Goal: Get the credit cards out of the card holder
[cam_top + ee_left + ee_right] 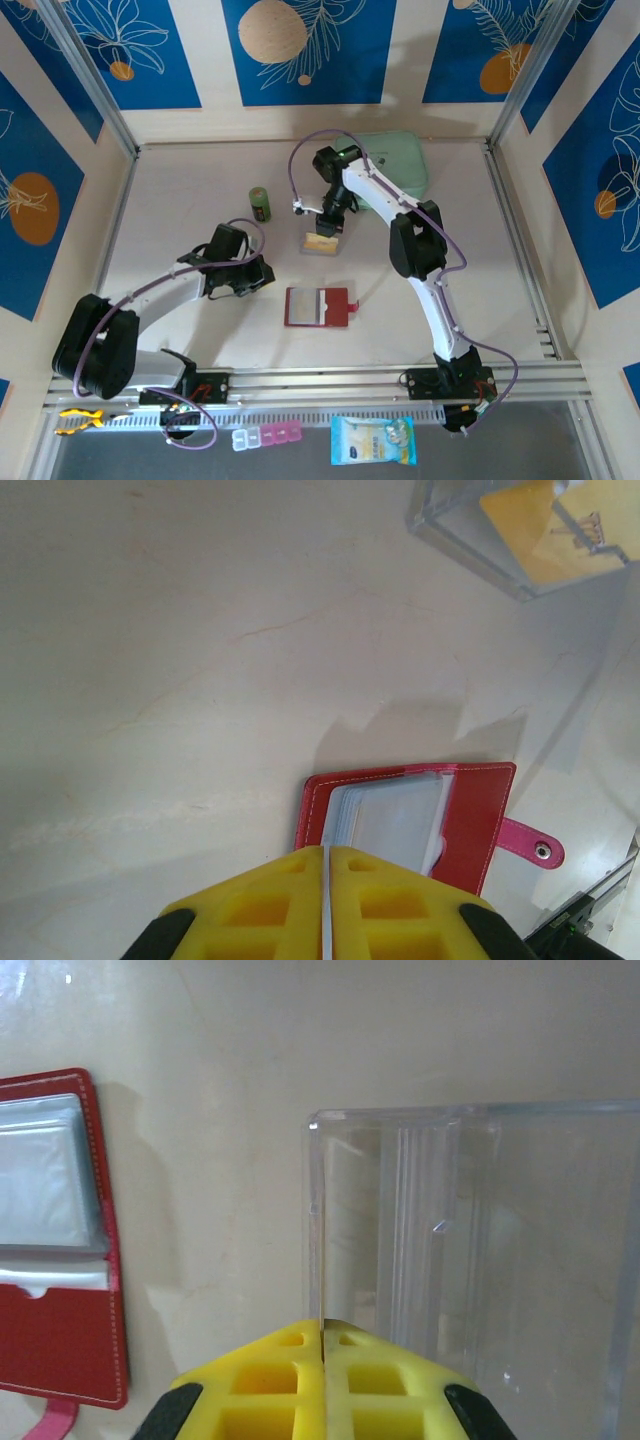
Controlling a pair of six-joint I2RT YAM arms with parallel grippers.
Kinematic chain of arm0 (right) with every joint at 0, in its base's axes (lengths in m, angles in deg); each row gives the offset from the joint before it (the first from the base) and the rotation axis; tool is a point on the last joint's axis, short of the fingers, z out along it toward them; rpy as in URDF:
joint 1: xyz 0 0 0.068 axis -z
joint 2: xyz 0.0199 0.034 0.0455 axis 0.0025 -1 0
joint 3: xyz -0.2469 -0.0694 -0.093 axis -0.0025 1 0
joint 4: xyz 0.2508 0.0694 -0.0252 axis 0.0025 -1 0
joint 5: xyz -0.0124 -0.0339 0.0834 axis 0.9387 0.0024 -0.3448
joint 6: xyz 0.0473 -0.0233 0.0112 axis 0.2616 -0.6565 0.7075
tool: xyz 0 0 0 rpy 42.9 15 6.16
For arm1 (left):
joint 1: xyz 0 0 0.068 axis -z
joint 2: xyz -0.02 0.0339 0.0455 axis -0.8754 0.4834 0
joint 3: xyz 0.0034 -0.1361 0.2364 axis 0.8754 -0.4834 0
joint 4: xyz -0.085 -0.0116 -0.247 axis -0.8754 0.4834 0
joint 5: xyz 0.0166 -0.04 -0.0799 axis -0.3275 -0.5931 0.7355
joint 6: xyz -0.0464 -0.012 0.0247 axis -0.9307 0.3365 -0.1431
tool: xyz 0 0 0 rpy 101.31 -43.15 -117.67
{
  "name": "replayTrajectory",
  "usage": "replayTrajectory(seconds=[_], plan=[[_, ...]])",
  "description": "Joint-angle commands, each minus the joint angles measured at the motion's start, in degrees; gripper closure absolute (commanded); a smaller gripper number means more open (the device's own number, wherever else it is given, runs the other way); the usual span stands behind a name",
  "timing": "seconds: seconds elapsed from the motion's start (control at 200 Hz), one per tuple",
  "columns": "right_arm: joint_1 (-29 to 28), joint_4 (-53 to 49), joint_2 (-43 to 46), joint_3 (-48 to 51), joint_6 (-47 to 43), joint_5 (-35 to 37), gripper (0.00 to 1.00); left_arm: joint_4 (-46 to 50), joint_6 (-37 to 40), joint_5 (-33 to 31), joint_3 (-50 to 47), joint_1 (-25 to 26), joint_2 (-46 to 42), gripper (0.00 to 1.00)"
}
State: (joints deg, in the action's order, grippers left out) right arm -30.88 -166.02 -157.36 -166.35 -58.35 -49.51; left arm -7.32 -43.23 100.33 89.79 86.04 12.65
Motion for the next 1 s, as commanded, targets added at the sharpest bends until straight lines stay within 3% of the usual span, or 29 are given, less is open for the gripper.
replayTrajectory(seconds=[0.0, 0.26, 0.555, 0.775, 0.995], plan=[[-0.9, -2.4, -1.2, 1.4, -1.0, -3.6, 1.0, 0.1, -0.1, 1.5, -0.9, -0.7, 0.1, 0.91], [-1.3, -1.6, -1.7, 1.4, 0.5, -3.9, 0.81, -0.1, -0.1, 1.9, -0.8, -0.7, 0.1, 0.91], [0.7, -2.0, 2.4, -4.4, 4.9, -5.0, 0.74, 0.9, 1.6, 2.9, 3.2, -0.7, 2.6, 0.92], [0.5, 8.9, 11.4, 5.3, 13.6, -3.7, 0.76, 0.1, 2.1, 4.2, 5.4, -0.7, 4.8, 0.92], [-1.4, 24.8, 22.2, 23.5, 31.3, -6.4, 0.79, -3.6, 0.9, 5.9, 4.6, -0.3, 6.1, 0.94]])
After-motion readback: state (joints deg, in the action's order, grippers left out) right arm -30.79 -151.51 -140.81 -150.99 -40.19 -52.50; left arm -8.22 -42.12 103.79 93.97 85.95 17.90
